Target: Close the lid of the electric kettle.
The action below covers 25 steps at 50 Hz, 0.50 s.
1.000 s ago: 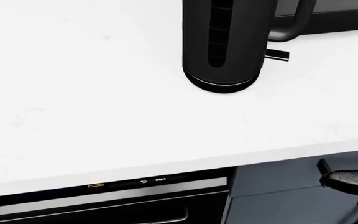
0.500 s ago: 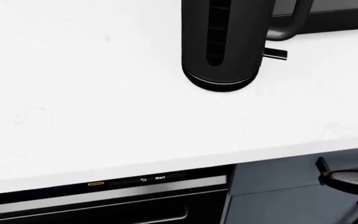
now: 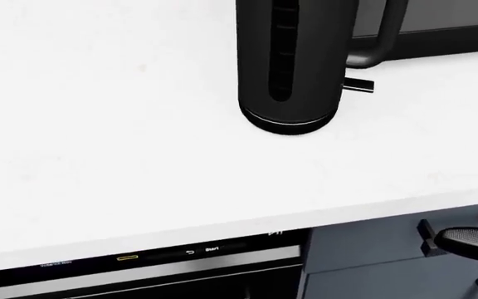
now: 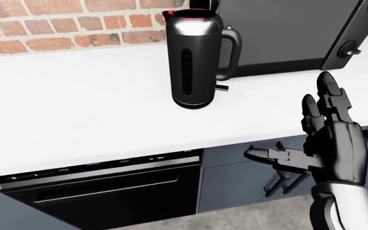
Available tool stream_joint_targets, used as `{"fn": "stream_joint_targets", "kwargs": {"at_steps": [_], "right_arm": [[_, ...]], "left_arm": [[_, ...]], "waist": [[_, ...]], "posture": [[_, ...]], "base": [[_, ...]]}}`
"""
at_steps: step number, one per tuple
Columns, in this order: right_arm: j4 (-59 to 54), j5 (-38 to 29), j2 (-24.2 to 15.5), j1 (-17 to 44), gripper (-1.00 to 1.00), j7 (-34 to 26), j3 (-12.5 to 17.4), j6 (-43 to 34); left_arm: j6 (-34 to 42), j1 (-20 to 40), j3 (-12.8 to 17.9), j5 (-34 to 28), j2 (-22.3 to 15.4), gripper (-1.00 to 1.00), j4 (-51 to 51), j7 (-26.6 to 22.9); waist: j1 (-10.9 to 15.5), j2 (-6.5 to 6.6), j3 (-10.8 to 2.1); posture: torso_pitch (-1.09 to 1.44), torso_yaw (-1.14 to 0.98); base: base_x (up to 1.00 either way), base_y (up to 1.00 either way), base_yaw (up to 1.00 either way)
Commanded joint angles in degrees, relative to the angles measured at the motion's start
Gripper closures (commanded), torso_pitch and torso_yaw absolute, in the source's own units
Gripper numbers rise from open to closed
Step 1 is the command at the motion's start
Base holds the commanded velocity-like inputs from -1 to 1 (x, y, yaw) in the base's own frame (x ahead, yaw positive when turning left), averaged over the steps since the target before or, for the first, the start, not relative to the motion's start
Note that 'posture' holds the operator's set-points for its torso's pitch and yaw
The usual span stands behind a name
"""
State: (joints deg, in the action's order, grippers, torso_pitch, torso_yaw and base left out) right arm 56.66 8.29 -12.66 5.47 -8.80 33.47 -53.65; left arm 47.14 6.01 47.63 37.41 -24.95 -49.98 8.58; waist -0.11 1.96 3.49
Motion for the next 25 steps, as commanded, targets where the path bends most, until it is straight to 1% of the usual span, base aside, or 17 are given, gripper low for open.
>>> {"fn": "stream_joint_targets", "kwargs": {"at_steps": [1,4,6,8,10,11,13,14,15,16,17,18,19,21,22,23,25], "right_arm": [[1.59,-0.04,-0.58,0.81,-0.95,0.01,-0.12,1.88],[1.94,-0.02,-0.57,0.93,-0.96,0.0,-0.1,1.58],[1.47,-0.22,-0.42,0.68,-0.95,-0.09,-0.21,2.26],[1.99,-0.09,-0.57,0.97,-0.95,-0.05,-0.07,1.51],[1.86,-0.16,-0.53,0.94,-0.95,-0.07,-0.1,1.64],[1.96,-0.1,-0.57,1.04,-0.95,-0.08,-0.07,1.49],[1.86,-0.22,-0.56,0.91,-0.95,-0.11,-0.09,1.73],[1.93,-0.15,-0.54,1.01,-0.95,-0.11,-0.07,1.62],[1.85,-0.16,-0.63,1.11,-0.95,-0.1,-0.04,1.6],[2.0,-0.16,-0.65,1.07,-0.95,-0.11,0.01,1.5],[2.08,-0.17,-0.69,1.12,-0.96,-0.08,0.01,1.36],[2.0,-0.2,-0.69,1.15,-0.95,-0.08,-0.02,1.52],[2.12,-0.22,-0.68,1.13,-0.96,-0.07,-0.04,1.49],[2.22,-0.45,-0.69,0.99,-0.95,-0.02,-0.19,1.69],[2.5,-0.28,-0.59,1.32,-0.95,0.2,0.11,1.18],[2.5,-0.17,-0.6,1.38,-0.95,0.17,0.19,1.2],[2.67,-0.3,-0.65,1.31,-0.95,0.22,0.15,1.21]], "left_arm": [[-1.98,0.63,0.42,-0.6,-0.85,-1.0,-0.76,-0.26],[-1.86,0.64,0.61,-0.54,-0.83,-1.0,-0.82,-0.32],[-1.5,0.73,0.93,-0.18,-0.91,-1.0,-1.07,-0.17],[-1.79,0.56,0.62,-0.56,-0.72,-1.0,-0.98,-0.33],[-1.58,0.63,0.94,-0.3,-0.84,-1.0,-1.02,-0.28],[-1.72,0.56,0.88,-0.42,-0.78,-1.0,-0.95,-0.35],[-1.24,0.7,1.26,0.12,-1.0,-1.0,-1.27,-0.12],[-1.32,0.58,1.14,0.03,-0.91,-1.0,-1.32,-0.12],[-1.12,0.61,1.26,0.23,-0.97,-1.0,-1.46,-0.03],[-0.85,0.71,1.48,0.54,-1.11,-1.0,-1.63,0.13],[-0.91,0.66,1.44,0.52,-1.1,-1.0,-1.56,0.13],[-1.0,0.56,1.46,0.5,-1.09,-1.0,-1.51,0.08],[-0.65,0.69,1.84,0.96,-1.3,-1.0,-1.67,0.25],[-1.18,0.46,1.32,0.47,-1.14,-1.0,-1.44,0.15],[-0.59,0.65,1.79,1.12,-1.4,-1.0,-1.74,0.4],[-0.43,0.72,1.98,1.4,-1.53,-1.0,-1.82,0.52],[-0.88,0.53,1.59,0.95,-1.4,-1.0,-1.55,0.38]], "waist": [[0.11,-0.09,-0.42],[0.13,0.43,-0.67],[0.18,-0.03,-1.1],[0.36,0.23,-0.99],[0.49,0.14,-1.43],[0.56,-0.24,-1.49],[0.8,-1.5,-1.34],[0.9,-2.39,-1.24],[0.92,-3.72,-1.56],[0.91,-3.6,-1.75],[0.22,-3.04,-1.31],[0.44,-3.84,-0.95],[0.07,-3.71,-0.96],[0.0,-3.18,-1.16],[-0.15,-2.67,-0.05],[-0.42,-2.63,-0.47],[-0.9,-1.55,-0.25]], "posture": [[0.0,0.0],[0.0,0.0],[0.0,0.0],[0.0,0.0],[0.0,0.0],[0.0,0.0],[0.0,0.0],[0.0,0.0],[0.0,0.0],[0.0,0.0],[0.0,0.0],[0.0,0.0],[0.0,0.0],[0.0,0.0],[0.0,0.0],[0.0,0.0],[0.0,0.0]], "base": [[0.19,0.0,0.0],[0.19,0.0,0.0],[0.2,0.0,0.0],[0.19,0.0,0.0],[0.19,0.0,0.0],[0.2,0.0,0.0],[0.19,0.0,0.0],[0.19,0.0,0.0],[0.2,0.0,0.0],[0.2,0.0,0.0],[0.2,0.0,0.0],[0.2,0.0,0.0],[0.19,0.0,0.0],[0.19,0.0,0.0],[0.0,0.0,0.0],[0.0,0.0,0.0],[0.0,0.0,0.0]]}}
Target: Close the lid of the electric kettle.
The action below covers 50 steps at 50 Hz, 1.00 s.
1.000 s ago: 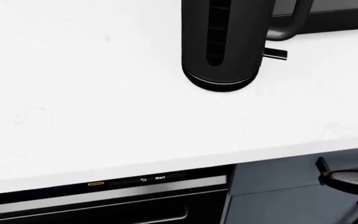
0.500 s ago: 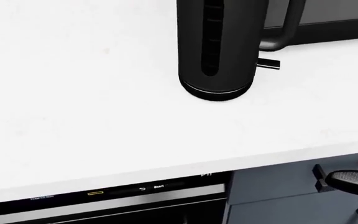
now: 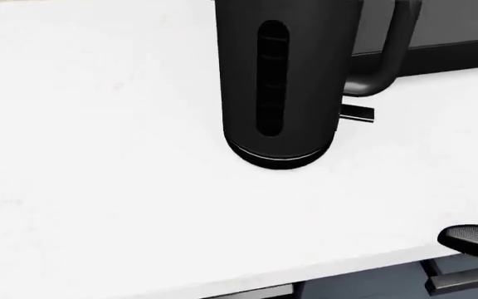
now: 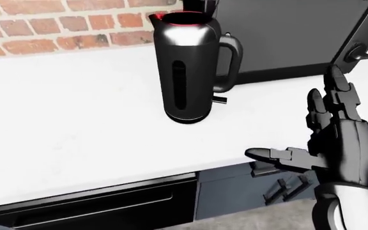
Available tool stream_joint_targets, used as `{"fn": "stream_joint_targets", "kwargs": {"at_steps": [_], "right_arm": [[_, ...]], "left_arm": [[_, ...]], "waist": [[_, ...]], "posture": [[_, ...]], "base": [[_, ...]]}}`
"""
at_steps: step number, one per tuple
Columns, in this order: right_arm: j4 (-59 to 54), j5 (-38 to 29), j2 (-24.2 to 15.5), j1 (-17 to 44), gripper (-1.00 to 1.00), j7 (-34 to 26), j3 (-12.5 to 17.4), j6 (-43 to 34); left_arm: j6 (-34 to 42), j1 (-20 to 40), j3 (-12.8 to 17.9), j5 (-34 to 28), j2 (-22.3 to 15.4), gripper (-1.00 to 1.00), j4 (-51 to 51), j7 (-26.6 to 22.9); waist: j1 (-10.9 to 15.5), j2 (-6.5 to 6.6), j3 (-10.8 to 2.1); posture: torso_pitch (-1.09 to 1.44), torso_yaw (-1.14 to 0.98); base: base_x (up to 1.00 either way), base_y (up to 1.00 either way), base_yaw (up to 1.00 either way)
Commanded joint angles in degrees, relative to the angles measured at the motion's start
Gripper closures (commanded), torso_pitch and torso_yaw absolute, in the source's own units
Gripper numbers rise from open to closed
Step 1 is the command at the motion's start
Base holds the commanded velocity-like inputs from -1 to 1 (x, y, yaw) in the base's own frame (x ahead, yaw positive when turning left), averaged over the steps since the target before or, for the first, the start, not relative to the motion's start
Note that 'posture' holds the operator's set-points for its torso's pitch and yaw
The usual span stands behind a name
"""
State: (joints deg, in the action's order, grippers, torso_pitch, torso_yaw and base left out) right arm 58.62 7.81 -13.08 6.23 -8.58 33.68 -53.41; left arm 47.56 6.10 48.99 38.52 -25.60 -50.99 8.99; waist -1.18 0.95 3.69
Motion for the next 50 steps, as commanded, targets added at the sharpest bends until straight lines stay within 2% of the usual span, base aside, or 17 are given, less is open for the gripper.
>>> {"fn": "stream_joint_targets", "kwargs": {"at_steps": [1,2,3,5,11,24,28,40,50], "right_arm": [[0.89,0.65,-0.06,0.62,-0.96,-0.16,0.11,0.9],[0.72,0.17,-0.27,0.37,-0.96,-0.06,-0.22,1.32],[0.75,0.38,-0.14,0.44,-0.95,-0.12,-0.07,1.29],[0.82,0.36,-0.09,0.21,-0.95,-0.17,0.09,1.43],[0.39,0.59,0.12,0.05,-0.95,-0.16,0.32,2.1],[0.25,0.85,0.01,-0.04,-0.95,0.09,0.33,2.36],[0.46,0.92,-0.03,-0.03,-0.96,0.21,0.25,2.08],[0.95,0.73,-0.08,0.12,-0.96,0.24,0.14,1.47],[0.6,0.75,0.06,-0.07,-0.96,0.02,0.14,2.02]], "left_arm": [[-1.1,0.53,0.4,0.08,-0.87,-1.0,-0.65,0.08],[-1.18,0.51,0.3,0.02,-0.85,-1.0,-0.59,0.07],[-1.31,0.46,0.19,-0.13,-0.81,-1.0,-0.51,0.01],[-1.28,0.51,0.23,-0.05,-0.84,-1.0,-0.49,0.04],[-1.23,0.51,0.24,-0.13,-0.85,-1.0,-0.53,-0.01],[-2.09,0.48,-0.96,-2.95,-0.34,-1.0,-0.72,-1.28],[-1.55,0.68,-0.36,-3.04,-0.16,-1.0,-0.86,-1.51],[-2.06,0.76,-1.07,-5.04,0.46,-1.0,-1.15,-2.85],[-1.93,0.78,-1.13,-6.23,0.61,-1.0,-1.18,-3.31]], "waist": [[-0.02,0.6,-0.68],[-0.2,2.14,-1.29],[-0.09,0.05,-0.65],[0.13,0.12,-1.45],[0.69,-0.67,-1.71],[1.12,-0.87,-1.55],[1.12,-0.85,-1.46],[1.05,-0.82,-1.34],[1.06,-0.8,-2.08]], "posture": [[0.0,0.0],[0.0,0.0],[0.0,0.0],[0.0,0.0],[0.0,0.0],[0.0,0.0],[0.0,0.0],[0.0,0.0],[-0.03,0.0]], "base": [[0.0,0.0,0.0],[0.0,0.0,0.0],[0.0,0.0,0.0],[0.0,0.0,0.0],[0.0,0.0,0.0],[0.0,0.0,0.0],[0.0,0.0,0.0],[0.0,0.0,0.0],[0.0,0.0,0.0]]}}
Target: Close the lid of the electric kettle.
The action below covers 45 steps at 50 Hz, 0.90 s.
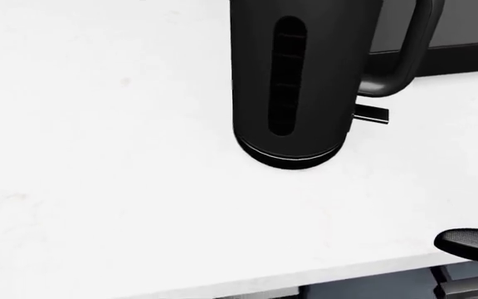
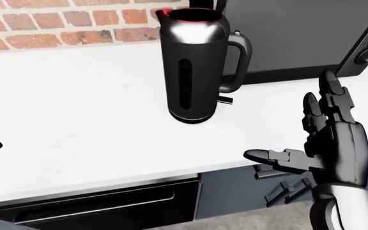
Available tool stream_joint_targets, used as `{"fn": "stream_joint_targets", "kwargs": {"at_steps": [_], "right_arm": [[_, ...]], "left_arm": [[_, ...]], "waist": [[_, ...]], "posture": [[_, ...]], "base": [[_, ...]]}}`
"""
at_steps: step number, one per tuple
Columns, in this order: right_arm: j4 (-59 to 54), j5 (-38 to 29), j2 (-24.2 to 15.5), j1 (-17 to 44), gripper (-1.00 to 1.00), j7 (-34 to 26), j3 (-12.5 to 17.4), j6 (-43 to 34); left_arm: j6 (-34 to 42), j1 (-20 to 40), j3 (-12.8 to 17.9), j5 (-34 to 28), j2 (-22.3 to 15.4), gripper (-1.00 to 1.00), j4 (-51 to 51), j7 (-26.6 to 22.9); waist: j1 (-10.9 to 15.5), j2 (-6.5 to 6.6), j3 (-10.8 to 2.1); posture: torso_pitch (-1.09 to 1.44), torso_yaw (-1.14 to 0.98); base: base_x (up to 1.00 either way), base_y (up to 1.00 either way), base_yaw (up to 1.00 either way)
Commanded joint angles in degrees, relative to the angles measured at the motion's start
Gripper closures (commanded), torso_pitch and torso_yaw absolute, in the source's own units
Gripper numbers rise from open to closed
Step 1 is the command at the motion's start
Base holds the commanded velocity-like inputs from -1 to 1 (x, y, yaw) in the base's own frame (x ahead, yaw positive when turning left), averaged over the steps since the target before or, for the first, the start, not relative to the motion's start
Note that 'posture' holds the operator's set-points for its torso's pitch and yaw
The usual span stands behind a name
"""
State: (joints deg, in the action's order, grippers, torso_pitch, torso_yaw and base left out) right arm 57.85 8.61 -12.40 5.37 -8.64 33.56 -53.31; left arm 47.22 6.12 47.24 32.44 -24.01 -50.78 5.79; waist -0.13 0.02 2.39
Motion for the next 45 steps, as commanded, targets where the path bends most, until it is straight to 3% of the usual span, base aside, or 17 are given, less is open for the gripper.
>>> {"fn": "stream_joint_targets", "kwargs": {"at_steps": [1,9,17,35,45], "right_arm": [[1.32,-0.07,-0.62,0.83,-0.95,0.11,0.21,1.94],[1.39,0.16,-0.59,0.87,-0.96,0.1,0.46,1.88],[1.55,0.25,-0.75,0.95,-0.95,0.19,0.45,1.62],[1.31,-0.37,-0.59,0.74,-0.96,-0.04,-0.14,2.08],[1.68,-0.33,-0.62,0.84,-0.95,-0.09,0.09,1.7]], "left_arm": [[-1.52,0.78,0.61,-0.21,-0.98,-1.0,-1.44,-0.11],[-0.98,1.02,0.45,-0.55,-0.95,-1.0,-1.68,-0.21],[-0.6,1.21,0.52,-0.83,-0.95,-1.0,-1.79,-0.32],[-0.43,1.23,0.32,-1.17,-0.81,-1.0,-1.77,-0.41],[-0.56,1.46,0.25,-1.41,-0.86,-1.0,-1.51,-0.55]], "waist": [[0.01,0.13,-0.95],[0.11,0.03,-3.3],[0.27,-0.02,-6.49],[1.03,-0.05,-16.14],[1.42,-0.14,-19.68]], "posture": [[-0.03,0.0],[-0.11,0.0],[-0.19,0.0],[-0.37,0.0],[-0.47,0.0]], "base": [[0.0,0.0,0.0],[0.0,0.0,0.0],[0.0,0.0,0.0],[0.0,0.0,0.0],[0.0,0.0,0.0]]}}
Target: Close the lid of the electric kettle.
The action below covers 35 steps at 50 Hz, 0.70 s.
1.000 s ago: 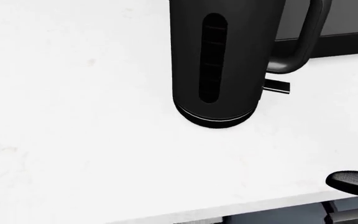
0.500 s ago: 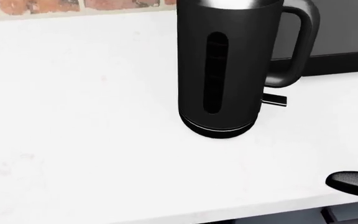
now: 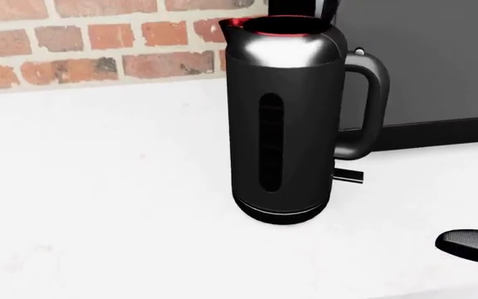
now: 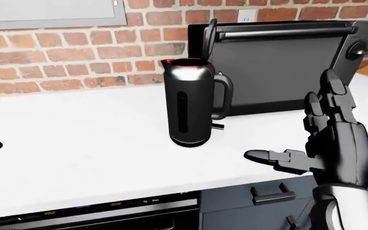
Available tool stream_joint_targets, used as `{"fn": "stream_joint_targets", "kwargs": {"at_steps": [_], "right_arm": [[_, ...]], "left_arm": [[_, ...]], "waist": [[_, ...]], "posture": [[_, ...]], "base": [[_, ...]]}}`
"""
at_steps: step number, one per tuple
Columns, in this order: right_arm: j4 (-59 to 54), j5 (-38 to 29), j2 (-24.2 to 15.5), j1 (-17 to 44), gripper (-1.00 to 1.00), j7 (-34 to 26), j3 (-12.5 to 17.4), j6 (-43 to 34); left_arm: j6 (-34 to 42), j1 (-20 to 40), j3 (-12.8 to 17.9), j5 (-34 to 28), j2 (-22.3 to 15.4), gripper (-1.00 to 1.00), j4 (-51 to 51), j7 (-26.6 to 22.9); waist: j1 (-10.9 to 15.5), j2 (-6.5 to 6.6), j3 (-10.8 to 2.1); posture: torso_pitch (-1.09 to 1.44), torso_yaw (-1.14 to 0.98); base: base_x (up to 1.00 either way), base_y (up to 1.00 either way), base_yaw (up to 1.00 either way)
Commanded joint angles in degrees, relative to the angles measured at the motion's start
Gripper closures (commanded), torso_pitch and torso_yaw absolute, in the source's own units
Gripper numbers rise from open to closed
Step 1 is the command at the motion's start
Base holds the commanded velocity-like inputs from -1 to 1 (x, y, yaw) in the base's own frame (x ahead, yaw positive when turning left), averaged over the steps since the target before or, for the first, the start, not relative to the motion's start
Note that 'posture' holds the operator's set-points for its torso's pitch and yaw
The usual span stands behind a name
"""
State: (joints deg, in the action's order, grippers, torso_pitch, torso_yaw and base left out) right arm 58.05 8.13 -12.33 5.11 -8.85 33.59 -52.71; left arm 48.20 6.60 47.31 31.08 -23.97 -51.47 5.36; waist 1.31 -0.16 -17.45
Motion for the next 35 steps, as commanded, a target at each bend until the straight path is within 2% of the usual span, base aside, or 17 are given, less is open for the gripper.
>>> {"fn": "stream_joint_targets", "kwargs": {"at_steps": [1,9,13,35], "right_arm": [[1.33,0.22,-0.6,1.09,-0.96,0.06,0.12,1.26],[1.28,0.08,-0.49,0.92,-0.96,-0.02,0.02,1.57],[1.17,0.04,-0.5,0.92,-0.95,-0.06,-0.01,1.7],[1.03,-0.03,-0.21,0.48,-0.96,-0.53,-1.37,2.1]], "left_arm": [[-1.73,0.91,0.07,-0.19,-0.83,-1.0,-0.71,-0.2],[-2.44,0.88,0.28,-0.2,-0.57,-1.0,-0.72,-0.47],[-2.77,0.9,0.41,0.24,-0.66,-1.0,-0.64,-0.14],[-3.57,0.96,-0.97,-2.79,-0.1,-1.0,-1.17,-1.56]], "waist": [[0.02,0.03,-0.12],[0.21,-0.03,-2.14],[0.25,-0.08,-2.63],[-0.04,-0.14,-3.06]], "posture": [[-0.48,0.0],[-0.56,0.0],[-0.56,0.0],[-0.56,0.0]], "base": [[0.0,0.0,0.0],[0.0,0.0,0.0],[0.0,0.0,0.0],[0.0,0.0,0.0]]}}
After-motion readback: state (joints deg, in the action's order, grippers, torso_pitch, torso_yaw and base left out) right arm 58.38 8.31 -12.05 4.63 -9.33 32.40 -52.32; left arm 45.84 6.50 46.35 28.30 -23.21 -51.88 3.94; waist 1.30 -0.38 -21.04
